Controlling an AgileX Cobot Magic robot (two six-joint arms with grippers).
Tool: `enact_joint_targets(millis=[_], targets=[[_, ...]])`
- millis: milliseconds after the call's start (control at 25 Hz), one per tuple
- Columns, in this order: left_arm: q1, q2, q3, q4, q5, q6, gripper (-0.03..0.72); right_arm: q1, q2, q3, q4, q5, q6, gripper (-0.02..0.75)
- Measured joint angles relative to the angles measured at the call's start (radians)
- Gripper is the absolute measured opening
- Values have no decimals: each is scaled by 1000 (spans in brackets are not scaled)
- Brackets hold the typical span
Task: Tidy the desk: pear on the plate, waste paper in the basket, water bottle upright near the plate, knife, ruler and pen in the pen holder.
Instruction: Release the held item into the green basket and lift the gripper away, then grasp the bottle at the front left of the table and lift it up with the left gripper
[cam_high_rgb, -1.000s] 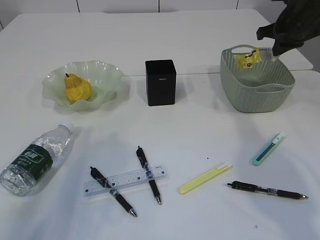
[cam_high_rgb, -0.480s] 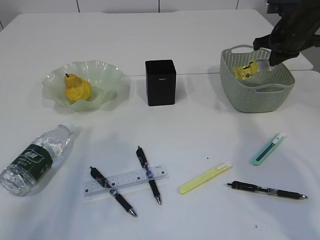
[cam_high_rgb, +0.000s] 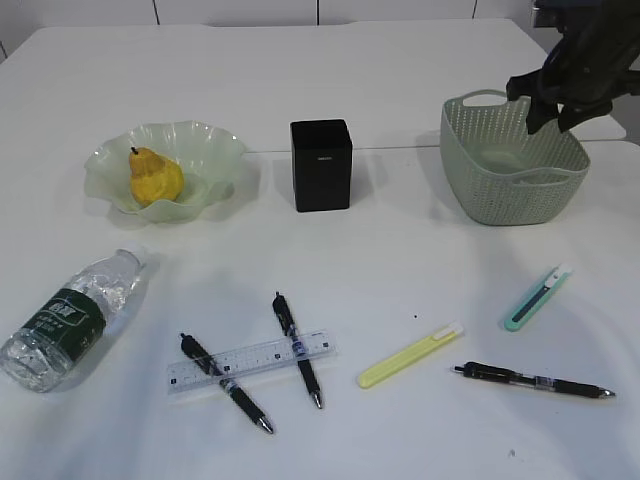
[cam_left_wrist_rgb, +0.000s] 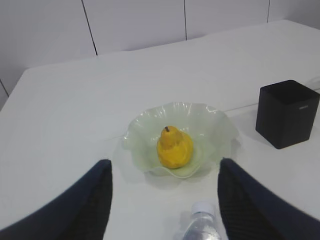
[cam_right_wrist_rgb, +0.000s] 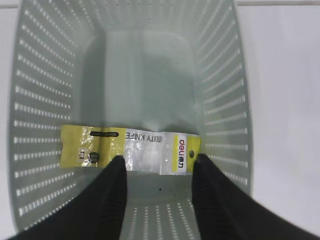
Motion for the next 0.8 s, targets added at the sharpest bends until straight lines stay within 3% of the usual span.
enact_joint_targets(millis=[480,800], targets=[[0,-8,0,2,15,0,466,0,-41,-149,36,293,0,364],[0,-47,-21,77,130,0,466,0,-169,-155,75,333,0,365]])
